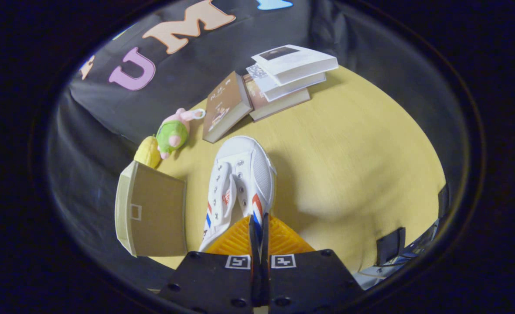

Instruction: Open the storage box then place both shoes into the box .Put the left shoe in first, then the right shoe, with the right side of both shoes facing outward in a uniform manner.

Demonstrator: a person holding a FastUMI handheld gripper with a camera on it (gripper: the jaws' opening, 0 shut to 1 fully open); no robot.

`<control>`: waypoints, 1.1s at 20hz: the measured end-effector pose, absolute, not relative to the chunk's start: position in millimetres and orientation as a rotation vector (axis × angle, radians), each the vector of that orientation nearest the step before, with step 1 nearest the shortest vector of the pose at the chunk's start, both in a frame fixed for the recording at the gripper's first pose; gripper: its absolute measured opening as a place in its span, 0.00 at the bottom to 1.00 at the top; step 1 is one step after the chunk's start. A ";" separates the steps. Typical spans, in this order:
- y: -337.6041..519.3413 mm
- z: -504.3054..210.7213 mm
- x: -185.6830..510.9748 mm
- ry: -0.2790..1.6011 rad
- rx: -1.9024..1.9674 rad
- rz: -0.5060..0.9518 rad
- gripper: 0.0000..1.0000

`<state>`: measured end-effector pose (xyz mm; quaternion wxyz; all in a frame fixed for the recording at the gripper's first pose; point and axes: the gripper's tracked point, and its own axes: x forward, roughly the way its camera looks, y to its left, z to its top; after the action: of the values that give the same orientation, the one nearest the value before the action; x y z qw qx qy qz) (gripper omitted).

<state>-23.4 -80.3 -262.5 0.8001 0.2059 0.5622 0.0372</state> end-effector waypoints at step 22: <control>151.7 -141.6 4.3 1.069 0.494 0.260 0.04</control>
<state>4.3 151.7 -141.6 0.8236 0.2323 0.5027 0.1224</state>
